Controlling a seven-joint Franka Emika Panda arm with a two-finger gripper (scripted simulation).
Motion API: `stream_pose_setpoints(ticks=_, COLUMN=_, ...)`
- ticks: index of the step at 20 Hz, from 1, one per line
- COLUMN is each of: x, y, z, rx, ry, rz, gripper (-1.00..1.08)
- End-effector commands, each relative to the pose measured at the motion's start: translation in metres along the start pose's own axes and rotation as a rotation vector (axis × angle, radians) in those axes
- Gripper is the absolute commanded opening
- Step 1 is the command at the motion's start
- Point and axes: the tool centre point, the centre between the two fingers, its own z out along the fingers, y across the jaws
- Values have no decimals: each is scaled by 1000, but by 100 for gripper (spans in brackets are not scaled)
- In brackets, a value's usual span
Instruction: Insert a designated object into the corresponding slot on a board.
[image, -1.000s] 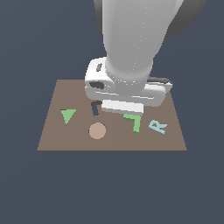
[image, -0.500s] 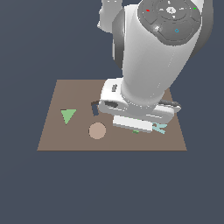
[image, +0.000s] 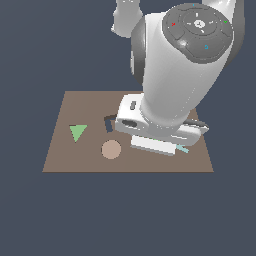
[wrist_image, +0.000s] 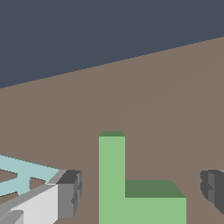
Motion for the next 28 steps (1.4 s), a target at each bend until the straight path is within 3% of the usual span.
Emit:
stream_pose_setpoints(ticks=1, x=0, y=1, z=-1, rx=0, ry=0, rz=-1, gripper=100)
stream_pose_setpoints(ticks=12, x=0, y=1, z=19, rx=0, ry=0, rz=-1, gripper=100)
stream_pose_setpoints(ticks=13, x=0, y=1, z=19, rx=0, ry=0, rz=-1, gripper=-100)
stream_pose_setpoints(ticks=28, x=0, y=1, z=16, rx=0, ry=0, rz=-1, gripper=-100)
